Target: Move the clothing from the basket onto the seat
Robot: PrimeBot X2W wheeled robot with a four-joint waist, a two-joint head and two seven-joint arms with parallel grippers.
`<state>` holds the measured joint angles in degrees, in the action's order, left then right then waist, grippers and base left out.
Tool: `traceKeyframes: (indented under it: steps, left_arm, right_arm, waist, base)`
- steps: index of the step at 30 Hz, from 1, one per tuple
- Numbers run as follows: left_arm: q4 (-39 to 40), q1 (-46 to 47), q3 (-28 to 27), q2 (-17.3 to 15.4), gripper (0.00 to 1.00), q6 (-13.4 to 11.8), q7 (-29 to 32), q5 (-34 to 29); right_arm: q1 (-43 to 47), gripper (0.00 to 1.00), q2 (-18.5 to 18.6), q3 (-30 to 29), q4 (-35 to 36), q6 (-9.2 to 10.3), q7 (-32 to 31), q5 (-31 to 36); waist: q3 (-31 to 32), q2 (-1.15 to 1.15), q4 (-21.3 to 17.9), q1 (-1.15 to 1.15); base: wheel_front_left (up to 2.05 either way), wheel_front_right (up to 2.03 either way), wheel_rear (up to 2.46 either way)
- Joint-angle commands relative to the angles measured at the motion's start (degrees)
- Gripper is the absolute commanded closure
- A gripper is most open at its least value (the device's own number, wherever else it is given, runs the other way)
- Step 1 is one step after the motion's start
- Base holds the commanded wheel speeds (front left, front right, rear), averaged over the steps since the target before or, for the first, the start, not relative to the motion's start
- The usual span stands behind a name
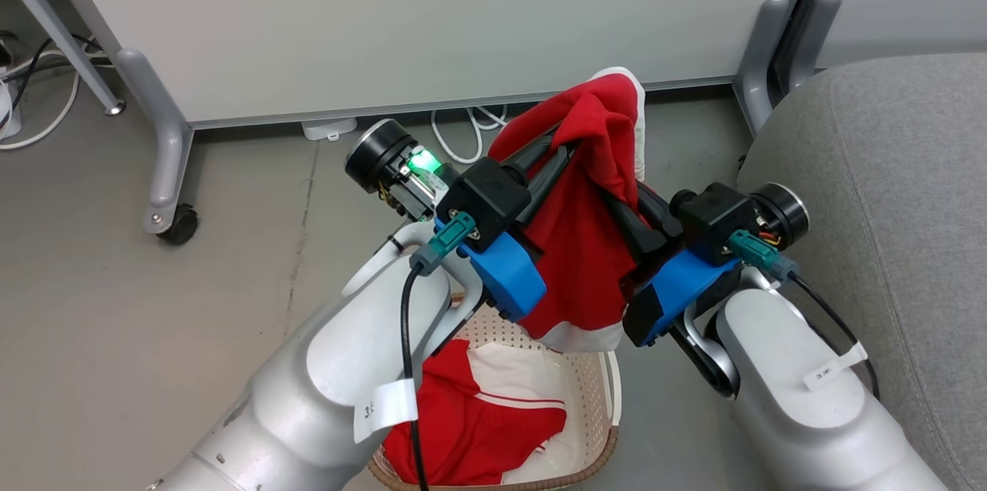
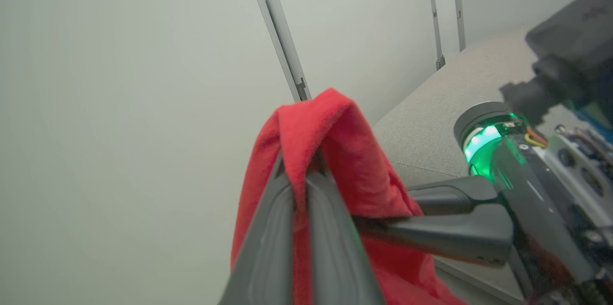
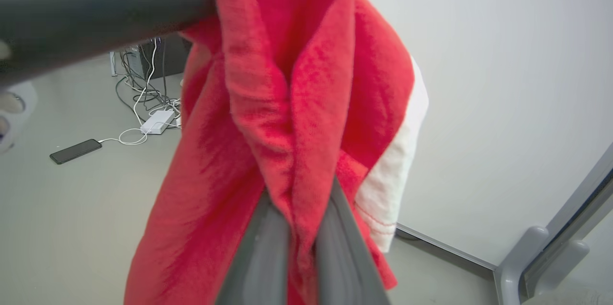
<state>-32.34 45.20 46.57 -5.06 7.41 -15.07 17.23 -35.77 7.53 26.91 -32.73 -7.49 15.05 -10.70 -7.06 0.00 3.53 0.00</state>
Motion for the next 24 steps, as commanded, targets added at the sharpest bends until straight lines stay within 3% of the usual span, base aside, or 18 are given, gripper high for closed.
traceKeyframes:
  steps: [1, 14, 24]
  left_arm:
    - [-0.29, -0.09, -0.22, -0.18, 0.00, 0.07, -0.16, 0.19]
    - [-0.58, -0.97, -0.42, 0.40, 0.00, 0.07, -0.16, -0.60]
    - [0.25, -2.70, -0.20, 0.79, 0.00, 0.07, -0.16, -0.46]
  right_arm:
    - [-0.10, 1.00, -0.09, -0.36, 0.33, -0.01, 0.20, -0.52]
    - [1.70, 1.00, -0.45, -5.37, 2.06, -0.01, 0.20, -0.98]
    - [3.40, 1.00, 0.43, -12.76, 5.37, -0.01, 0.20, -0.03]
  waist:
    - [-0.01, 0.00, -0.05, 0.00]
    - [-1.94, 0.00, -1.36, 0.00]
    - [-4.62, 0.00, -5.27, 0.00]
  base:
    - [0.00, 0.00, 0.00]
    - [0.00, 0.00, 0.00]
    - [0.00, 0.00, 0.00]
